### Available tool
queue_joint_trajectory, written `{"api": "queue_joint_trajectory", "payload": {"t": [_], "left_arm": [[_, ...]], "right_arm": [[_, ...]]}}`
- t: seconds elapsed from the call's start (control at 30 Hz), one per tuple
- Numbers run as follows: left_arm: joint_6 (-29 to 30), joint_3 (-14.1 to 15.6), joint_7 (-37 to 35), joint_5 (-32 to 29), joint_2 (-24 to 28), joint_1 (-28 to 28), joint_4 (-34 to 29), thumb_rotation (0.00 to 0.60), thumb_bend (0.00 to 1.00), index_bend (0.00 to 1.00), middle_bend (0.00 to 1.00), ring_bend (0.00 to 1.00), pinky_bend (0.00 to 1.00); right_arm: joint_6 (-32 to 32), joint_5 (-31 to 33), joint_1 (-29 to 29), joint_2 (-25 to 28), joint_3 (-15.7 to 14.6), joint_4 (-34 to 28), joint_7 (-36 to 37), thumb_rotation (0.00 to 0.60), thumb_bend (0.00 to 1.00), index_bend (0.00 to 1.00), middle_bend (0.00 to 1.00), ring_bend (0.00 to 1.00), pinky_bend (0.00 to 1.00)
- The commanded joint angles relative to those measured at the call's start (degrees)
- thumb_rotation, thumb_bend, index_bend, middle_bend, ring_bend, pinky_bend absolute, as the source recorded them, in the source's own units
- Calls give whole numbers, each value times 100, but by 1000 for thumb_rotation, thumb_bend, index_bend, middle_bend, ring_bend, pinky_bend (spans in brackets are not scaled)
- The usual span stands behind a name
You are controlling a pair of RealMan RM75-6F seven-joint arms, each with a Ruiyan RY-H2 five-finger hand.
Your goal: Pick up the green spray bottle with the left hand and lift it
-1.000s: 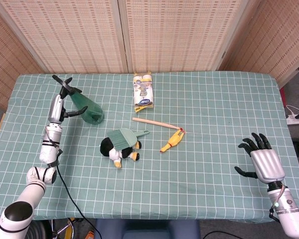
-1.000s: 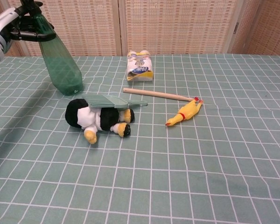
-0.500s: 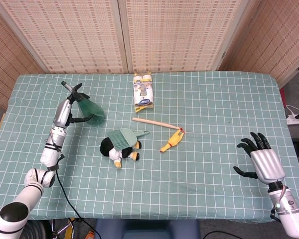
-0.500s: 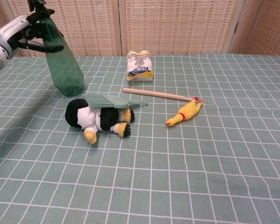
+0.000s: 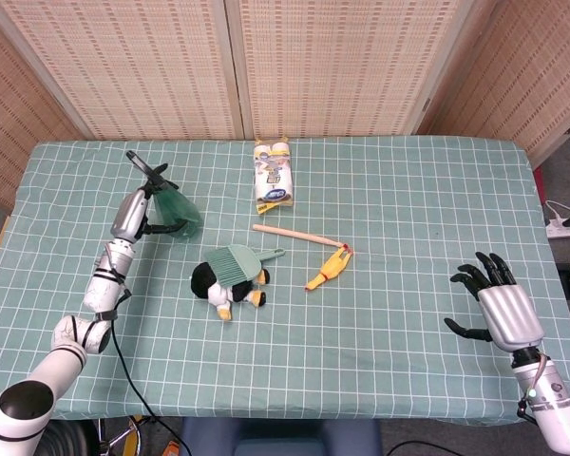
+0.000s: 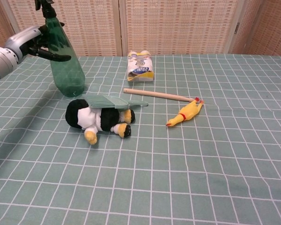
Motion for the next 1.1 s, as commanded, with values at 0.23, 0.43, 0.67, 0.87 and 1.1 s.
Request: {"api": "queue_joint_trajectory", "payload": {"t": [0.23,0.43,0.67,0.87,1.1], "left_arm": [[-488,-92,339,-177,85,-52,-116,600,127,0,98,76,163],[-536,-167,568,-234,206,-97,-312,600,130,0,0,5,141],[-576,-293,942,-369,451,-82,-671,600,130,0,0,0,84],[-528,-466,1407,-553,762,-35,-1163,600,129,0,0,0,72],[-598,-517,2112,-787,1207,183,-1909,600,124,0,0,0,70]], "right_arm": [[36,-82,-9,-7,-7,59,125,600,147,323,211,0,0],[57,-134,-11,-16,-9,102,216,600,147,326,211,0,0],[82,-212,-13,-18,-20,161,360,600,147,332,211,0,0],[130,-321,-17,-27,-37,246,550,600,147,333,211,0,0],[203,-467,-23,-23,-64,356,852,600,147,333,211,0,0]]}}
